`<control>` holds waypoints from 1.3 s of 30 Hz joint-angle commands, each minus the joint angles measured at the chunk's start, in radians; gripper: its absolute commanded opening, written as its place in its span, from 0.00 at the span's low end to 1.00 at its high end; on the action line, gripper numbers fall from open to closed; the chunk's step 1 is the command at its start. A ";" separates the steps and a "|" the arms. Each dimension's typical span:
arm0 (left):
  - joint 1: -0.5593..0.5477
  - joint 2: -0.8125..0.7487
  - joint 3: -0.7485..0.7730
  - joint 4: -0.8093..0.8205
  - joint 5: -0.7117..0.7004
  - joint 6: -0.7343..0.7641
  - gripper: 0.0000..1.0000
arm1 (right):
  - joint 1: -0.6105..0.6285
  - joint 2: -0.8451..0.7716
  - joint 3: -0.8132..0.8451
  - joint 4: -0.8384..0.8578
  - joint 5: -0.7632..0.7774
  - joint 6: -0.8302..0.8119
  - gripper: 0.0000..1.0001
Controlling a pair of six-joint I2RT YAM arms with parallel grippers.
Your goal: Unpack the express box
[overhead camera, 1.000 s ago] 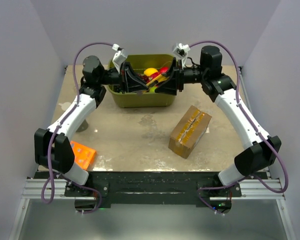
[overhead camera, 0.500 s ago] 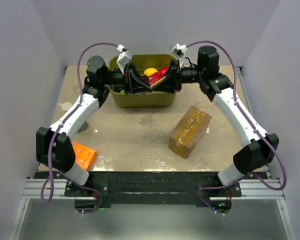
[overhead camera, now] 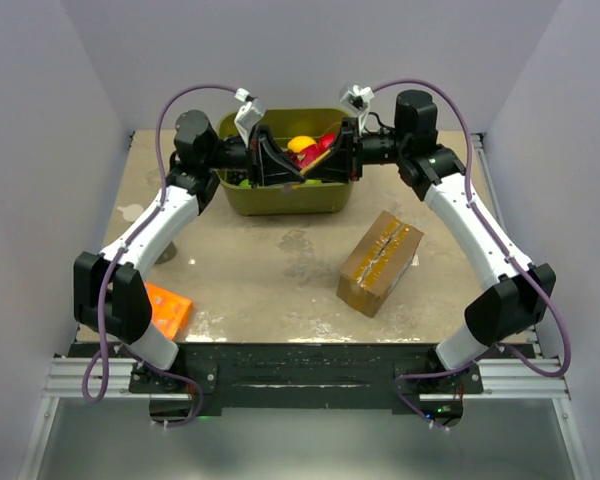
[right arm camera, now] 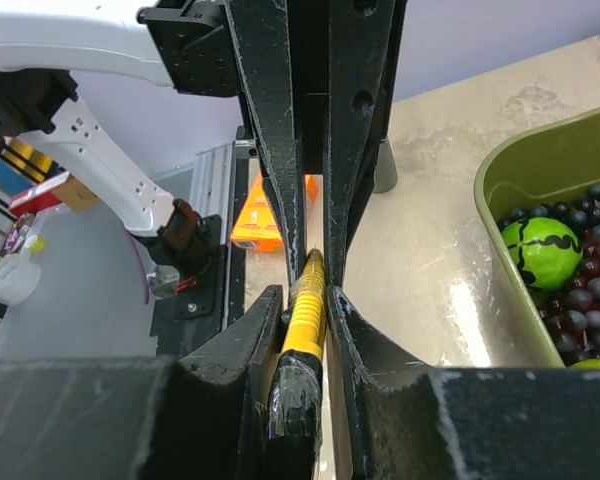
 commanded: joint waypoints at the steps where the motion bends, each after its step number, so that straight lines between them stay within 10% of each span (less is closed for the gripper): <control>1: -0.008 0.018 0.040 -0.011 -0.004 0.034 0.00 | 0.016 -0.001 0.069 0.073 -0.034 0.094 0.01; 6: -0.007 0.021 0.042 -0.014 -0.006 0.035 0.00 | 0.019 0.001 0.063 0.063 -0.039 0.082 0.22; 23: -0.008 0.053 0.066 -0.030 -0.021 0.041 0.00 | 0.031 -0.007 0.040 0.105 -0.097 0.099 0.33; 28: -0.009 0.060 0.066 -0.031 -0.023 0.041 0.00 | 0.029 -0.010 0.053 0.057 -0.060 0.027 0.02; 34: -0.001 0.060 0.077 -0.071 -0.058 0.067 0.00 | 0.026 -0.021 0.090 -0.097 0.044 -0.100 0.00; 39: 0.044 0.018 0.127 -0.386 -0.240 0.343 0.42 | -0.044 -0.065 0.098 -0.160 0.238 -0.088 0.00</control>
